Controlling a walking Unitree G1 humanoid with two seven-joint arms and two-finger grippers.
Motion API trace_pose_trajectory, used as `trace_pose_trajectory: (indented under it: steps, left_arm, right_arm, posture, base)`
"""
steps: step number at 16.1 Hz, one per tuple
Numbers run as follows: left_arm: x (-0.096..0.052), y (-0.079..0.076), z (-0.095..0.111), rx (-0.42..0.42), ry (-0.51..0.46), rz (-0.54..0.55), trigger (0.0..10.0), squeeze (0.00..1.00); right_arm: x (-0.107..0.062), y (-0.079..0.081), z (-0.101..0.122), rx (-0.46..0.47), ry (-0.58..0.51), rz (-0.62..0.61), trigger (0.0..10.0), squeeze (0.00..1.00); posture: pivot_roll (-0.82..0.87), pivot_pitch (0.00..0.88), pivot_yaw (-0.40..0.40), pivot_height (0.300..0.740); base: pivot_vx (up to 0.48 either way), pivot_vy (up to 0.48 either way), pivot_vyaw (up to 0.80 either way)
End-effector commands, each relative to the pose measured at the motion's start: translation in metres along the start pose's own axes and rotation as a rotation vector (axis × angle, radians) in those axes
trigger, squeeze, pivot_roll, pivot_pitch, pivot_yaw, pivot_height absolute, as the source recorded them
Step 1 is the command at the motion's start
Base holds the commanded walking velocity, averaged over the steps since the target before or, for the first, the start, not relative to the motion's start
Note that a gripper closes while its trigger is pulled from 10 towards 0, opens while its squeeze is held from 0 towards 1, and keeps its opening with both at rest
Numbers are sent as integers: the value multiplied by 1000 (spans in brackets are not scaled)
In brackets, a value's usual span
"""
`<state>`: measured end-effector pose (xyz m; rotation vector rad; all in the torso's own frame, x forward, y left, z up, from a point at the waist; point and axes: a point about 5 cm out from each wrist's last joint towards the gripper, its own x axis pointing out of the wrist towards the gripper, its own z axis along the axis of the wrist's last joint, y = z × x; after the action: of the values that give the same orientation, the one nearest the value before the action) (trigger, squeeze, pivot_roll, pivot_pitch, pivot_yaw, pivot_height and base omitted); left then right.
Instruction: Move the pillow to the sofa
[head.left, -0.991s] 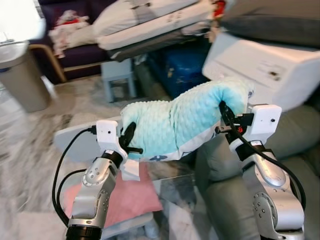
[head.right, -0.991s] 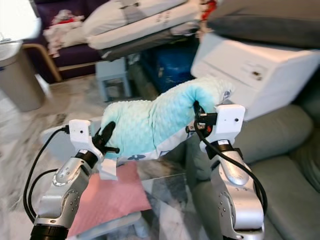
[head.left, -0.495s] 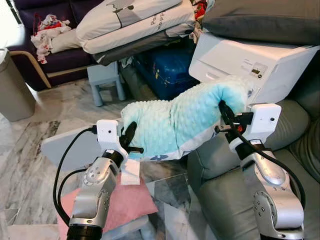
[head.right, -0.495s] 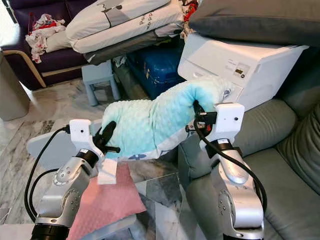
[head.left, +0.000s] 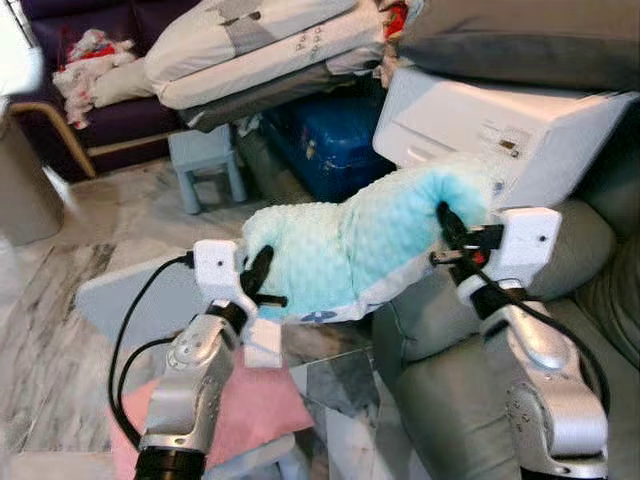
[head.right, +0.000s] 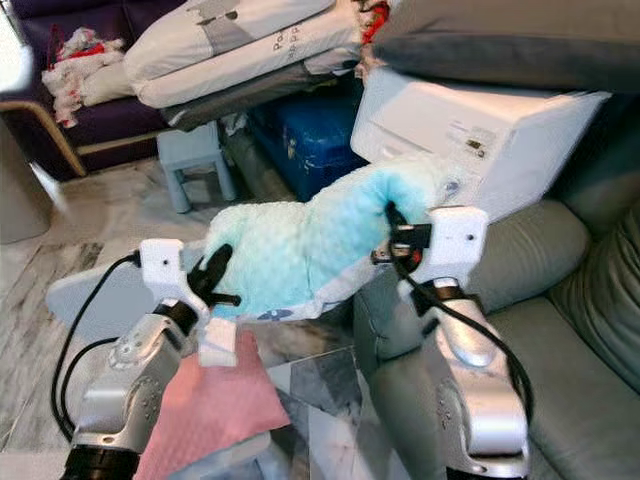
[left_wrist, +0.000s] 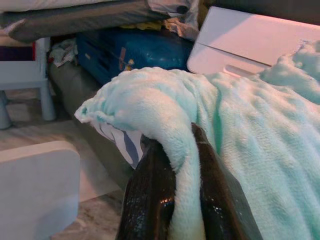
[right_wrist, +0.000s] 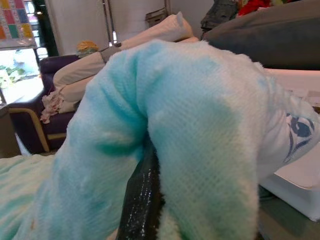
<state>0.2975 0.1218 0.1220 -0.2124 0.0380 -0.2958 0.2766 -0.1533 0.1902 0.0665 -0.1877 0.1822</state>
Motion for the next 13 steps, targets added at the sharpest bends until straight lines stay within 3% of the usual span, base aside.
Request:
trace_pose_trajectory:
  steps: [1,13]
  left_arm:
    - [1,2,1,0,5,3,10000,0]
    - [1,-1,2,-10,-3,-16,10000,0]
  right_arm:
    - [3,6,4,10,-18,31,10000,0]
    - [3,6,2,7,-14,39,10000,0]
  posture:
    - [-197,19,63,740]
    - [-195,17,59,740]
  base:
    - [0,0,0]
    - [0,0,0]
